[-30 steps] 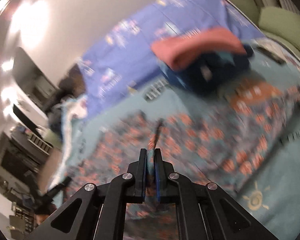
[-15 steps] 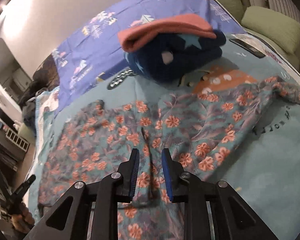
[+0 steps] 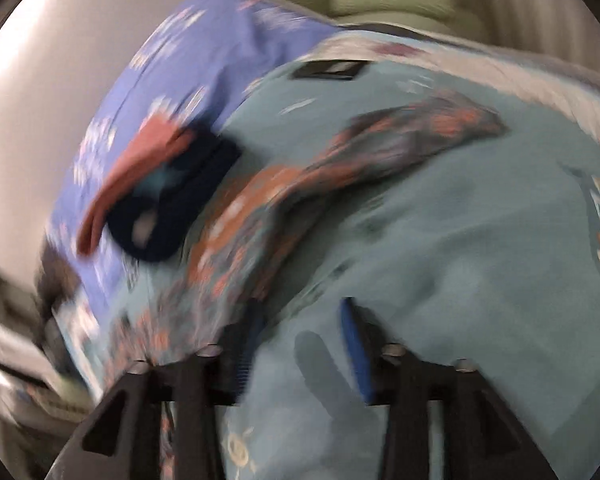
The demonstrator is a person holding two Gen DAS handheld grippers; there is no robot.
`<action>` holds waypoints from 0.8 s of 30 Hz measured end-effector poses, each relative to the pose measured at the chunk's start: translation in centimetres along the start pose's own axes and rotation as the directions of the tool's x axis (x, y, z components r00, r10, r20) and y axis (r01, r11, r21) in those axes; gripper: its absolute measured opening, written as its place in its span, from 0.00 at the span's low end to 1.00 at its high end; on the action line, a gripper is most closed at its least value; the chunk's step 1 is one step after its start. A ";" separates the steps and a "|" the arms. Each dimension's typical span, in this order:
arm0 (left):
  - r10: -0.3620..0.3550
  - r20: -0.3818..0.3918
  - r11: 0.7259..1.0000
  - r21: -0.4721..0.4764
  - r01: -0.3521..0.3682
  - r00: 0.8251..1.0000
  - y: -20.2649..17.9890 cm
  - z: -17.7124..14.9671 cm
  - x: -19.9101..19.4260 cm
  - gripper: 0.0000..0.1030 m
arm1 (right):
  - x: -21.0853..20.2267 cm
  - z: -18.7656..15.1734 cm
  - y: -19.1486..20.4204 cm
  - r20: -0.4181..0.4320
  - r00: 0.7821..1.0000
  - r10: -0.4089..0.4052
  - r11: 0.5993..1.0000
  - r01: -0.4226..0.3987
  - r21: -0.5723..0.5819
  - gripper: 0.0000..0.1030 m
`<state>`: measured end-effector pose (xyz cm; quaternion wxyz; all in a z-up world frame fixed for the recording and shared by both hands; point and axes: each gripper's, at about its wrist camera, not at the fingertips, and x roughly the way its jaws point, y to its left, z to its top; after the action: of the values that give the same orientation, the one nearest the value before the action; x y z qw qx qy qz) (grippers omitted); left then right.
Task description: Fold small clothes
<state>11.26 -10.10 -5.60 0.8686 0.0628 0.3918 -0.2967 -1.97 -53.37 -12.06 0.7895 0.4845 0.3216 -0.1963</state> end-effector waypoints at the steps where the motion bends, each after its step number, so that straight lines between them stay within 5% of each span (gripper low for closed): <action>1: -0.004 -0.005 1.000 0.013 0.004 1.000 -0.8 0.1 0.3 0.40 | 0.0 1.0 -0.8 0.009 1.000 0.004 1.000 -0.004 0.027 0.50; 6: -0.013 -0.026 0.998 0.053 0.015 1.000 -3.4 0.4 1.3 0.44 | 0.3 5.1 -2.5 0.049 0.999 -0.023 0.996 0.018 0.083 0.56; 10: -0.002 -0.046 0.998 0.061 0.005 0.999 -4.5 0.4 2.3 0.44 | 0.9 8.1 -6.4 0.074 0.996 -0.047 0.960 0.025 0.278 0.58; 17: -0.009 -0.088 1.000 -0.007 0.009 0.996 -4.1 -0.1 3.6 0.44 | 3.3 9.9 -9.8 0.116 0.993 -0.027 0.919 -0.021 0.393 0.58; 19: -0.005 -0.091 1.000 -0.018 0.003 0.996 -3.9 -0.2 3.7 0.44 | 3.2 10.3 -9.6 0.143 0.989 -0.035 0.932 -0.019 0.363 0.31; 20: -0.004 -0.091 1.000 -0.026 0.002 0.996 -3.8 -0.2 3.7 0.44 | 3.4 10.6 -9.3 0.137 0.990 -0.038 0.943 -0.009 0.331 0.05; 24: -0.012 -0.072 0.998 -0.060 0.008 0.997 -3.1 0.0 2.9 0.44 | 1.2 10.8 -6.7 0.210 0.977 -0.027 0.975 -0.021 0.222 0.04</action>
<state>10.95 -13.99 -7.28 0.8539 0.0454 0.4319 -0.2868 -1.83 -66.01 -13.69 0.7597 0.5458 0.2124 -0.2827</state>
